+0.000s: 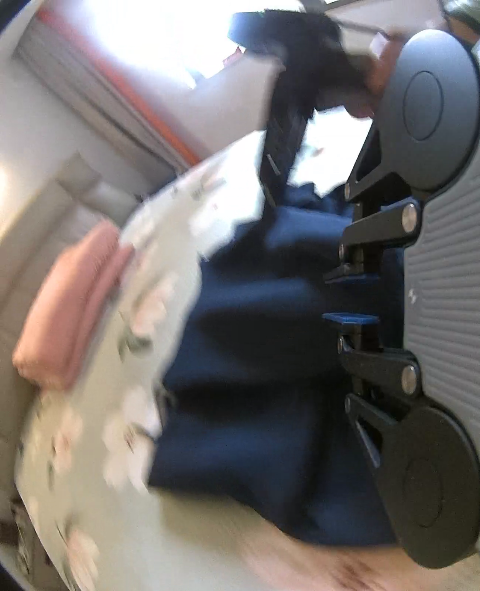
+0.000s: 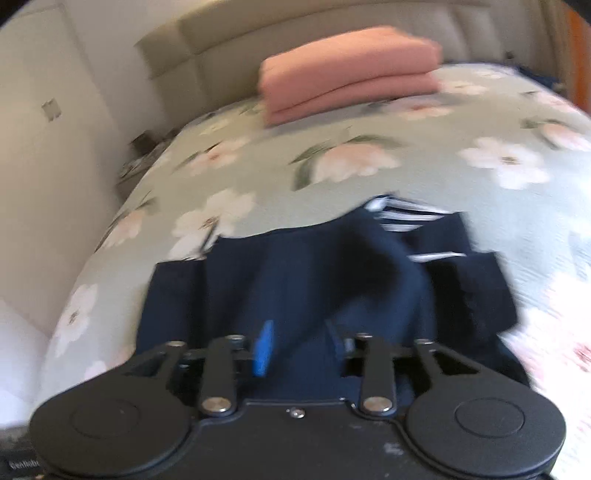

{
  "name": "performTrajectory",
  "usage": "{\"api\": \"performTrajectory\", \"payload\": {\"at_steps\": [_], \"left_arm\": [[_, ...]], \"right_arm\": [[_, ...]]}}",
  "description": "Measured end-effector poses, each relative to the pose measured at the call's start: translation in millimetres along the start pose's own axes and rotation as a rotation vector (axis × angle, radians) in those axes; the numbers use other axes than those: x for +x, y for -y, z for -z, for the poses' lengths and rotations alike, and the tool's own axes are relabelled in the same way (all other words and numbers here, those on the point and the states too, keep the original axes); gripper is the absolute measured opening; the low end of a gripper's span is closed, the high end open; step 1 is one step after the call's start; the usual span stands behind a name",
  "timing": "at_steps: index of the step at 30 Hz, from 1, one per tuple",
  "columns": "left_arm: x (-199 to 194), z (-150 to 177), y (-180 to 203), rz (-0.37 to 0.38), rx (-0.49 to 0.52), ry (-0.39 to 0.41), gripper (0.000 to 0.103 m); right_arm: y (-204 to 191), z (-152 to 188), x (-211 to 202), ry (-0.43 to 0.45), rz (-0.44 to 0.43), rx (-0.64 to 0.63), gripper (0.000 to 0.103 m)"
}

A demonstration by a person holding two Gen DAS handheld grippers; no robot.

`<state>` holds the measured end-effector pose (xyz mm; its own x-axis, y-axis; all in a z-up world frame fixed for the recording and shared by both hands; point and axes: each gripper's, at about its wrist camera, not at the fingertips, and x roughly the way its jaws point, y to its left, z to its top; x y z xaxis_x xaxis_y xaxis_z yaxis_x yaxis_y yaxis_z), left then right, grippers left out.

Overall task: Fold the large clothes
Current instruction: 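Fold the hoodie lengthwise with both grippers and release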

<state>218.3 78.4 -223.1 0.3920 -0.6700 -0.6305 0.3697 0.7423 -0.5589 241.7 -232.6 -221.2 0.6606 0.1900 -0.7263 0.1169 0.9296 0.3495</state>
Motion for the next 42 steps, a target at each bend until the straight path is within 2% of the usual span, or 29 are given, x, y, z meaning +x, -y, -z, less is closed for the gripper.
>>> {"api": "performTrajectory", "payload": {"at_steps": [2,4,6,8,9,11,12,13,14,15,16,17,19,20,22,24,26,27,28,29,30,33,36,38,40,42], "left_arm": [[22,-15,4,0.046,-0.001,0.009,0.017],[42,-23,9,0.059,0.025,-0.008,0.018],[61,-14,7,0.086,0.059,-0.090,0.019],[88,-4,-2,0.099,0.029,-0.189,0.018],[93,4,-8,0.076,0.027,-0.227,0.018],[89,20,-17,0.002,0.031,-0.237,0.017],[83,24,-29,-0.015,0.006,-0.234,0.017],[75,28,-36,-0.041,-0.023,-0.231,0.010],[65,32,-48,-0.079,-0.059,-0.226,0.008],[57,35,-55,-0.102,-0.080,-0.218,0.009],[51,36,-62,-0.149,-0.092,-0.216,0.016],[45,37,-64,-0.186,-0.085,-0.210,0.016],[32,36,-61,-0.142,-0.095,-0.167,0.016],[26,33,-55,-0.075,-0.112,-0.130,0.016],[20,31,-42,0.014,-0.113,-0.084,0.020],[29,32,-25,0.065,-0.093,-0.092,0.024],[39,43,-18,0.099,-0.087,-0.149,0.029],[48,51,-22,0.117,-0.104,-0.202,0.031],[59,59,-28,0.119,-0.160,-0.267,0.030],[72,69,-37,0.099,-0.244,-0.338,0.029],[76,79,-44,0.091,-0.292,-0.373,0.028],[46,98,-50,0.105,-0.341,-0.327,0.028],[3,108,-55,0.065,-0.365,-0.283,0.030],[-26,118,-62,0.028,-0.437,-0.278,0.032],[-52,128,-66,0.016,-0.498,-0.257,0.035],[-78,139,-66,-0.029,-0.511,-0.240,0.038]], "right_arm": [[4,7,22,-0.103,0.008,0.003,0.052],[10,29,26,-0.203,0.093,-0.002,0.052],[25,57,27,-0.261,0.155,-0.005,0.051],[38,78,20,-0.264,0.112,0.045,0.051],[42,84,14,-0.261,0.101,0.052,0.050],[45,87,9,-0.258,0.109,0.049,0.050],[47,87,9,-0.261,0.125,0.048,0.062],[50,87,6,-0.260,0.123,0.054,0.068],[57,84,14,-0.260,0.113,0.070,0.069],[60,81,9,-0.253,0.093,0.096,0.069],[60,77,3,-0.232,0.084,0.105,0.069],[58,74,-8,-0.198,0.083,0.095,0.069],[46,59,-16,-0.103,0.076,0.037,0.069],[41,51,-14,-0.073,0.061,0.018,0.070],[33,47,-4,-0.080,0.038,0.007,0.071],[25,54,11,-0.132,0.062,-0.021,0.068],[27,68,20,-0.206,0.104,-0.032,0.067],[30,75,23,-0.226,0.106,-0.021,0.067],[36,76,23,-0.239,0.101,0.003,0.067],[43,77,21,-0.271,0.086,0.045,0.072],[51,78,16,-0.285,0.057,0.098,0.073],[68,79,-16,-0.250,-0.005,0.181,0.074],[72,86,-53,-0.225,0.015,0.134,0.080],[75,98,-68,-0.228,0.038,0.102,0.080],[78,115,-91,-0.250,0.046,0.093,0.080],[82,133,-111,-0.283,0.059,0.091,0.080]]}}
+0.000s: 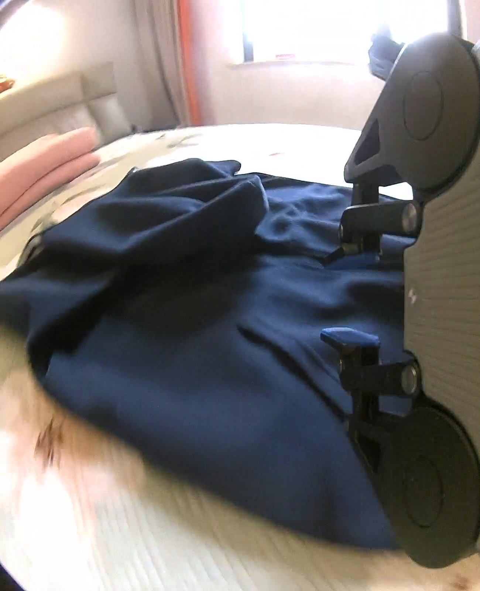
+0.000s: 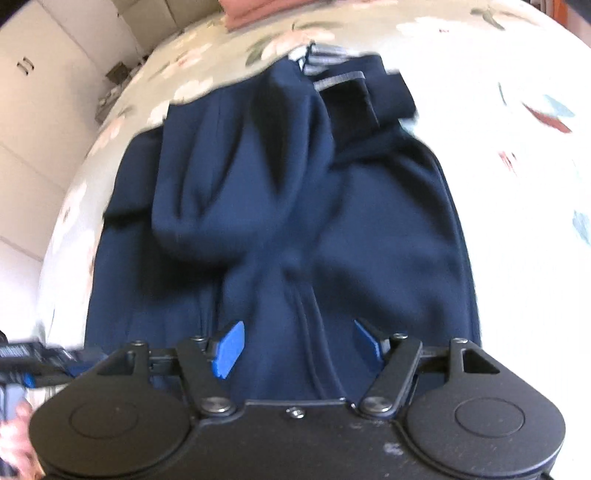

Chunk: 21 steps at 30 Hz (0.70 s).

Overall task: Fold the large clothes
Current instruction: 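Fold the hoodie lengthwise with both grippers and release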

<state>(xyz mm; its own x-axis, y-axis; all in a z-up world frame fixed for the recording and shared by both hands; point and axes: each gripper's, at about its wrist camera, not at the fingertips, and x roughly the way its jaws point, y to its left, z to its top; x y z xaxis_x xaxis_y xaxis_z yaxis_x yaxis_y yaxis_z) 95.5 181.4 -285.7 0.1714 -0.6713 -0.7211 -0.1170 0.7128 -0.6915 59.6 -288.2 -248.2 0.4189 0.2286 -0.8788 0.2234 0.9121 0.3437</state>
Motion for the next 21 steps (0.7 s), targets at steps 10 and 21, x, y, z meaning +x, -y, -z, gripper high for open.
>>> {"api": "performTrajectory", "payload": {"at_steps": [10,21], "left_arm": [[-53,52,-28,-0.155,-0.089,0.073,0.056],[-71,85,-36,-0.302,0.052,0.025,0.068]], "right_arm": [[60,91,-42,-0.100,0.109,0.173,0.080],[80,128,-36,-0.160,0.168,0.238,0.080]]}}
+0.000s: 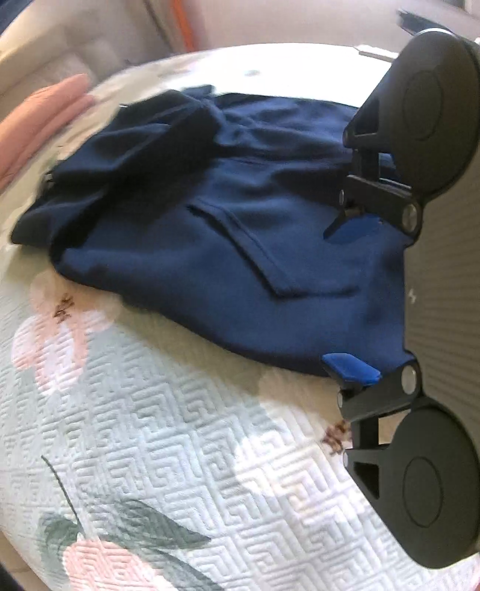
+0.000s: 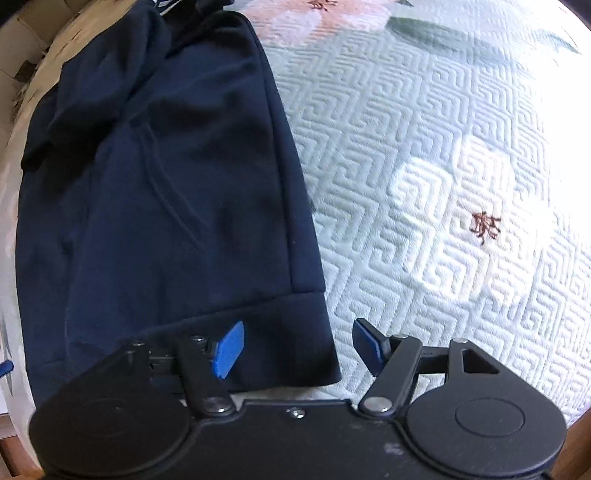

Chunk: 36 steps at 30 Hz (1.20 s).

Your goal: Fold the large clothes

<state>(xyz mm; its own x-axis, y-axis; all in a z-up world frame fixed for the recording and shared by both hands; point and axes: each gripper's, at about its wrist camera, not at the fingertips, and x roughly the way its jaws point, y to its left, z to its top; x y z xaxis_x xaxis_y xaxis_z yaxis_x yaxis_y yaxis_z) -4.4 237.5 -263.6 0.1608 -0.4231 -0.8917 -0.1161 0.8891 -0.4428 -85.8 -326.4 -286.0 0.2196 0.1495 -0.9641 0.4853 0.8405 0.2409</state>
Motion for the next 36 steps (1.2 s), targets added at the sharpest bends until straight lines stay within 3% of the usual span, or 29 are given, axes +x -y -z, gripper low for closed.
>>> {"api": "performTrajectory", "payload": {"at_steps": [4,9,14,17,22,24,25,26,27,28,29,30,34,36], "left_arm": [[10,9,-8,-0.022,0.023,-0.063,0.068],[11,14,-12,-0.079,0.019,-0.027,0.068],[20,13,-20,0.011,-0.004,-0.077,0.066],[27,12,-23,-0.021,-0.012,-0.081,0.066],[45,18,-27,0.053,-0.026,-0.140,0.074],[48,19,-24,0.047,-0.016,-0.131,0.075],[49,20,-21,0.043,-0.002,-0.125,0.069],[49,21,-18,0.031,0.014,-0.117,0.045],[51,22,-16,0.030,0.033,-0.124,0.028],[53,21,-15,0.042,0.038,-0.137,0.011],[53,20,-16,0.076,0.017,-0.141,0.010],[51,18,-17,0.115,-0.005,-0.129,0.009],[14,0,-13,0.252,-0.034,0.013,0.009],[-9,-14,-9,0.326,-0.037,0.094,0.009]], "right_arm": [[1,-1,7,-0.013,0.003,-0.001,0.081],[-8,0,11,-0.021,0.033,-0.014,0.081],[-10,2,16,-0.038,0.034,-0.019,0.081],[-14,3,16,-0.046,0.050,-0.048,0.082],[-15,5,19,-0.051,0.055,-0.041,0.083],[-18,7,18,-0.039,0.057,-0.048,0.085],[-20,8,17,-0.032,0.054,-0.061,0.082],[-22,11,14,-0.013,0.040,-0.068,0.062],[-25,14,10,0.009,0.011,-0.073,0.037],[-26,15,6,0.028,-0.017,-0.066,0.030],[-26,16,3,0.039,-0.041,-0.050,0.018],[-25,15,0,0.049,-0.063,-0.030,0.016],[-26,6,-37,0.168,-0.139,-0.042,0.012],[-30,0,-55,0.220,-0.131,-0.081,0.012]]}}
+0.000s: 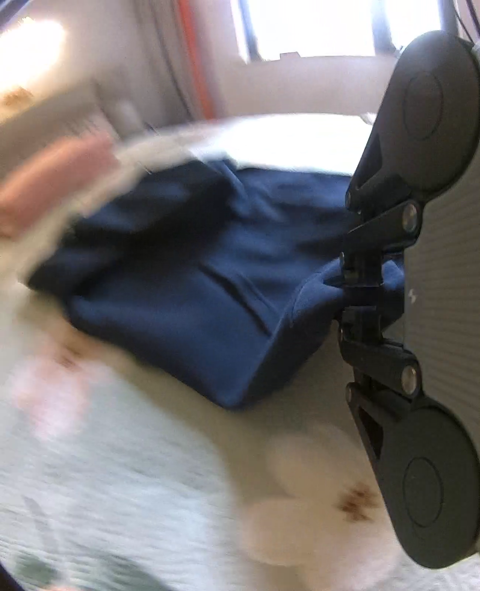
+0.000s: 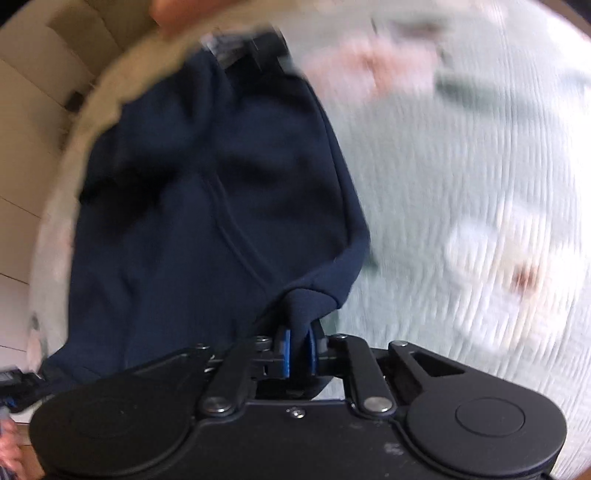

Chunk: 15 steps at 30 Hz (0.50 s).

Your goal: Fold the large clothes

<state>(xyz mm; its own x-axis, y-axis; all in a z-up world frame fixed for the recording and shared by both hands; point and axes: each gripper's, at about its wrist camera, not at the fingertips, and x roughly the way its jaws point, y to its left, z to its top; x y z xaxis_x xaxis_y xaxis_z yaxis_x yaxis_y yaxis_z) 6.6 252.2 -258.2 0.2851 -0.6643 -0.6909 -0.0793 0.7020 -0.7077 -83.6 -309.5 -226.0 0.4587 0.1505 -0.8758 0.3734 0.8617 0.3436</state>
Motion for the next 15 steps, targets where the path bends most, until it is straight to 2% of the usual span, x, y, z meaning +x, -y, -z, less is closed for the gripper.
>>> {"api": "performTrajectory", "payload": {"at_steps": [2,6,11,14,15], "left_arm": [[-7,-11,6,0.033,0.020,0.025,0.009],[-5,-19,9,0.072,-0.030,0.058,0.009],[-14,-44,33,0.127,0.038,0.122,0.007],[-8,-60,49,0.135,0.094,0.112,0.007],[-3,-61,52,0.129,0.104,0.101,0.007]], "right_arm": [[-2,-8,-7,0.023,-0.003,-0.029,0.012],[1,-18,-12,0.054,-0.020,0.003,0.012],[-14,-49,-32,0.162,-0.039,-0.020,0.009],[-15,-70,-21,0.104,-0.032,-0.051,0.009],[-10,-73,-12,0.068,-0.024,-0.032,0.014]]}}
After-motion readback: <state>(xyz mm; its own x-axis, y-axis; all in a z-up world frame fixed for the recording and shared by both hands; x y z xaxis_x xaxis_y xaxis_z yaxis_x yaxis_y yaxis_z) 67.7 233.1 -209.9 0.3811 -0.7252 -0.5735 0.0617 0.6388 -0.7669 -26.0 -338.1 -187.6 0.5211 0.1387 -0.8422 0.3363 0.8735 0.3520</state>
